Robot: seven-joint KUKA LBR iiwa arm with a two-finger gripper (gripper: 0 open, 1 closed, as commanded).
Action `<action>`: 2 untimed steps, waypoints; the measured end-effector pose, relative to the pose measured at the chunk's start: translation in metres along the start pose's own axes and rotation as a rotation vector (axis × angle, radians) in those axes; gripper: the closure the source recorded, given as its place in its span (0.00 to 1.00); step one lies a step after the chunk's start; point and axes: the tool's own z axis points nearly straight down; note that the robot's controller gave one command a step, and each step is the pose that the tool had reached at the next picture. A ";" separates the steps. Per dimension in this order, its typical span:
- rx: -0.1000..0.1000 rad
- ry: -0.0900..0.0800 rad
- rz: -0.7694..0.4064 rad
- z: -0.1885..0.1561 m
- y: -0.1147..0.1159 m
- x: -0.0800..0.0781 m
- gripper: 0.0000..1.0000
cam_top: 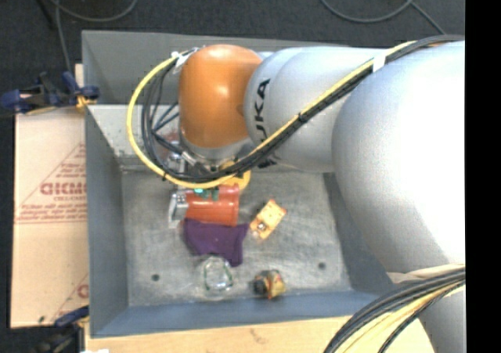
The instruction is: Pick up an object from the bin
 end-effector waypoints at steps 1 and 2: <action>-0.001 -0.008 0.003 -0.004 0.000 -0.002 0.00; 0.000 -0.002 -0.066 -0.013 -0.013 0.002 0.00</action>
Offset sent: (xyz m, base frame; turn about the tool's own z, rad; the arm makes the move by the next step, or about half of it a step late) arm -0.0083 -0.0829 0.0611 -0.3003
